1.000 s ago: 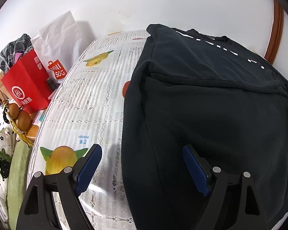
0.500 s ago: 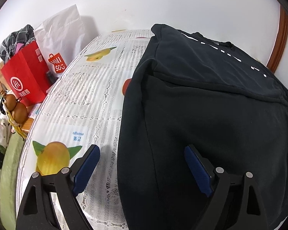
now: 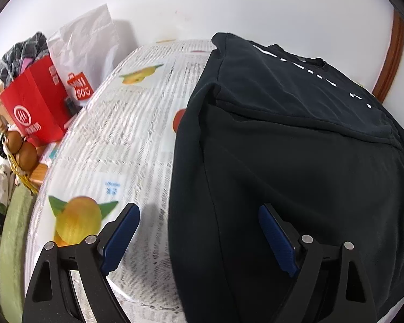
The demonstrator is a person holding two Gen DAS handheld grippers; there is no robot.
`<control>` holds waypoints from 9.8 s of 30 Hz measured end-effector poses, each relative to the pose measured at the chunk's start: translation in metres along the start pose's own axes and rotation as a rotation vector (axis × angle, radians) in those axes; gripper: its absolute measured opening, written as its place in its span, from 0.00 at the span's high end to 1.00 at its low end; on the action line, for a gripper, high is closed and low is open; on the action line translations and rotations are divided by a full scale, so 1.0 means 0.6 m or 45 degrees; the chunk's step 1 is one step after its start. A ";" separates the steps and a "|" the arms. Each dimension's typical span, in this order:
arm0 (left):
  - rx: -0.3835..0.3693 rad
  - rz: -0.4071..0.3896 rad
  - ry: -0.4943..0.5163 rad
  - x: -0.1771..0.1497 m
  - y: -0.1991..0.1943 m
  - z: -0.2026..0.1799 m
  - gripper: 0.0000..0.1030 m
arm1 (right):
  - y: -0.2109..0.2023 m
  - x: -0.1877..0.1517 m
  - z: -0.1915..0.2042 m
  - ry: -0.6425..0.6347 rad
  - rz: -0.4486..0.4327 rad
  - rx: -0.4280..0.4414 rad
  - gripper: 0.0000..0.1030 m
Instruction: Fold small clothes
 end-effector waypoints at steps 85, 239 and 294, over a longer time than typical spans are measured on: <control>-0.272 0.013 -0.036 0.225 0.130 -0.093 0.89 | -0.011 0.064 0.340 -0.224 0.064 0.519 0.87; -0.205 -0.259 -0.074 0.201 -0.088 -0.032 0.91 | -0.212 0.097 0.268 -0.091 -0.371 0.625 0.91; -0.203 0.021 -0.143 0.141 0.033 0.053 0.58 | -0.046 0.054 0.195 0.032 -0.048 0.510 0.57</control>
Point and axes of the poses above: each gripper's, at about its wrist camera, not at the fingertips, and y roughly the way its jaws point, z to its left, x to its top, the point moved 1 cm from there along y, roughly the way its jaws point, and after that the axes turned 1 degree about -z, right-handed, at the moved point
